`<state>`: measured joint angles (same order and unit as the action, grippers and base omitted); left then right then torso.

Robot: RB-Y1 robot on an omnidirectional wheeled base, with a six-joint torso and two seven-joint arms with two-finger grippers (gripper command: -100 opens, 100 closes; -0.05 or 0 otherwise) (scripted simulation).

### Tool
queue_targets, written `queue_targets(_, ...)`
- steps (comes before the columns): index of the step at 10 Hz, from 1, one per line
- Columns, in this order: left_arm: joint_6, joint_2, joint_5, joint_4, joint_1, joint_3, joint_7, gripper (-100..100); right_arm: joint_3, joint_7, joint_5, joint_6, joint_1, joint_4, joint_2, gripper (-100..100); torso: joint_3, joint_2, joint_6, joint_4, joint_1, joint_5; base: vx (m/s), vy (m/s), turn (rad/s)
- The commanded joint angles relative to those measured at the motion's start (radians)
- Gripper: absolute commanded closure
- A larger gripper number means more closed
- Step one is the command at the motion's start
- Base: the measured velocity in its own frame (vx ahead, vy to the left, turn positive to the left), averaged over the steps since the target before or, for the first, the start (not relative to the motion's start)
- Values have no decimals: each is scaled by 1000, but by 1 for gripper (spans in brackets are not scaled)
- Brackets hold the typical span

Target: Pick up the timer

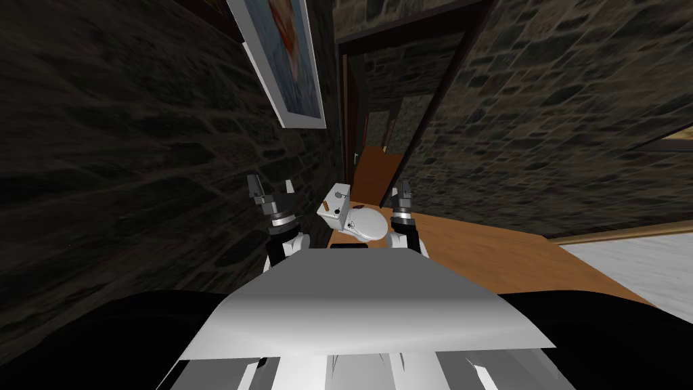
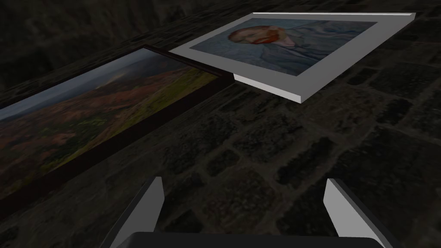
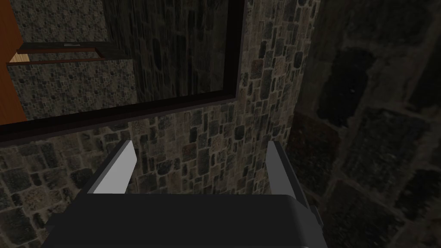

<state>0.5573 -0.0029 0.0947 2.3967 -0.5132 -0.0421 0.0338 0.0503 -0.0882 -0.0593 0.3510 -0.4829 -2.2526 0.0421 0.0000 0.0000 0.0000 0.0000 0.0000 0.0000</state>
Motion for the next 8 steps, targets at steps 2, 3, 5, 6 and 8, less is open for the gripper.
queue_targets(2, -20, 46, 9, -3, 2, 22, 50, -100, 0, 0, 0, 0, 0, 0, 0, 0, -1, -2, 0, 0, -1, 0, 55, -33, 61)
queue_targets(3, -30, 61, 14, -4, 2, 33, 74, -100, 0, 0, 0, 0, 0, 0, 0, 0, -2, -4, 0, -1, -2, 0, 90, -79, 61)
queue_targets(5, -56, 87, 26, -9, 3, 61, 133, -100, 0, 0, 0, 0, 0, 0, 0, 0, -4, -6, 0, -1, -4, -1, 92, -67, 81)
queue_targets(6, -72, 98, 33, -11, 4, 77, 161, -100, 0, 0, 0, 0, 0, 0, 0, 0, -4, -6, 0, -2, -4, -1, -19, -10, 35)
queue_targets(8, -72, 98, 33, -11, 4, 77, 170, -100, 0, 0, 0, 0, 0, 0, 0, 0, 0, 0, 0, 0, -1, 0, -9, -11, 33)
